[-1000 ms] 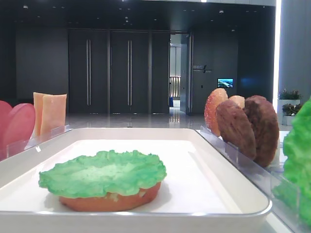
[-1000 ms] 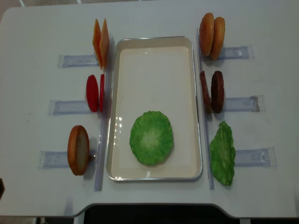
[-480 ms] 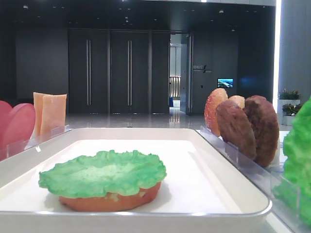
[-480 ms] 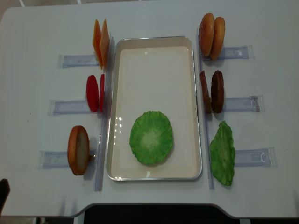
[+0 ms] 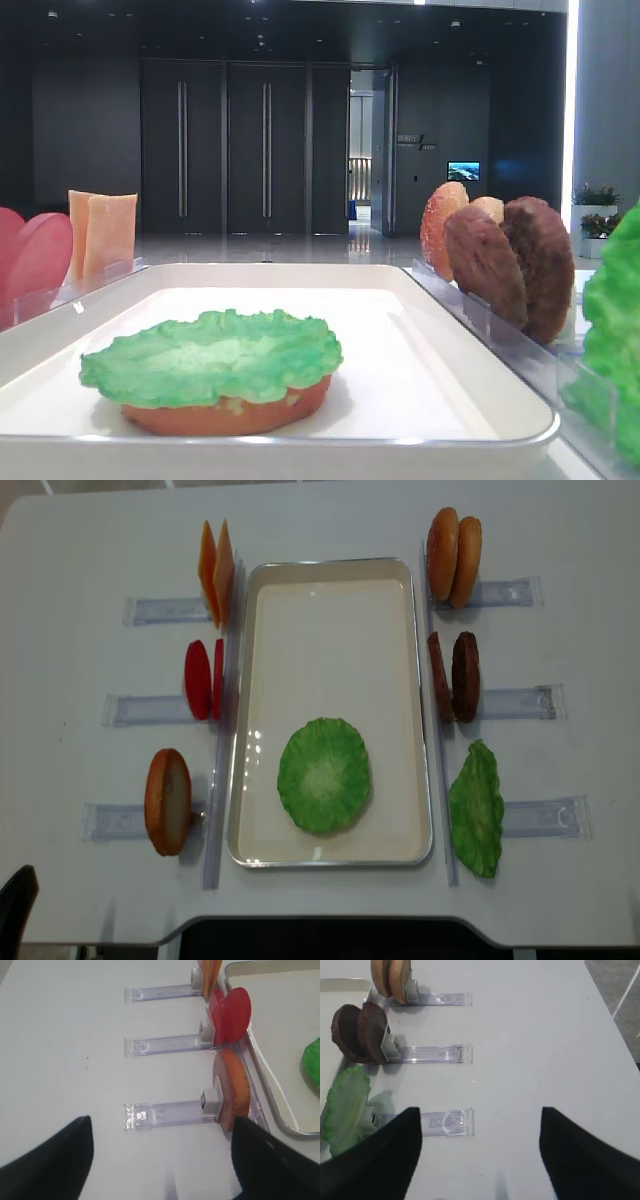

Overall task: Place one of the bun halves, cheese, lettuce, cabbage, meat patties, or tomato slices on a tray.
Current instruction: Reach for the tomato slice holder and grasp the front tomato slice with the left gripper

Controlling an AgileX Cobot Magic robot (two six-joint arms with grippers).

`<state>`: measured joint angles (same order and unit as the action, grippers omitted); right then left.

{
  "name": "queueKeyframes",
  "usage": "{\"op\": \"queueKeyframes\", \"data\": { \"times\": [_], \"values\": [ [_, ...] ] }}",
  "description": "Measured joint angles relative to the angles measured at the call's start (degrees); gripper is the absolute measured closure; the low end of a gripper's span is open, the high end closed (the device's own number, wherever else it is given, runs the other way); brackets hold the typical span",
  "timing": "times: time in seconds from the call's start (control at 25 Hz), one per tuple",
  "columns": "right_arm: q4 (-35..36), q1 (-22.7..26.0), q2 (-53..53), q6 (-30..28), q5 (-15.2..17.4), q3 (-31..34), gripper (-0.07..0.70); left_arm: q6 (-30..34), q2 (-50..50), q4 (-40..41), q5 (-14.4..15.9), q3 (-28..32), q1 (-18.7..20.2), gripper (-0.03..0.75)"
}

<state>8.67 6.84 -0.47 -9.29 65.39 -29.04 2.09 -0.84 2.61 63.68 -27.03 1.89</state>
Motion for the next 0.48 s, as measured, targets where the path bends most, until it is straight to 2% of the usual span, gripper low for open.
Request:
{"op": "queueKeyframes", "data": {
  "times": [0.48],
  "values": [
    [0.0, 0.0, 0.0, 0.0, 0.0, 0.0, 0.155, 0.0, 0.0, 0.0, 0.0, 0.0, 0.0, 0.048]
  ]
}}
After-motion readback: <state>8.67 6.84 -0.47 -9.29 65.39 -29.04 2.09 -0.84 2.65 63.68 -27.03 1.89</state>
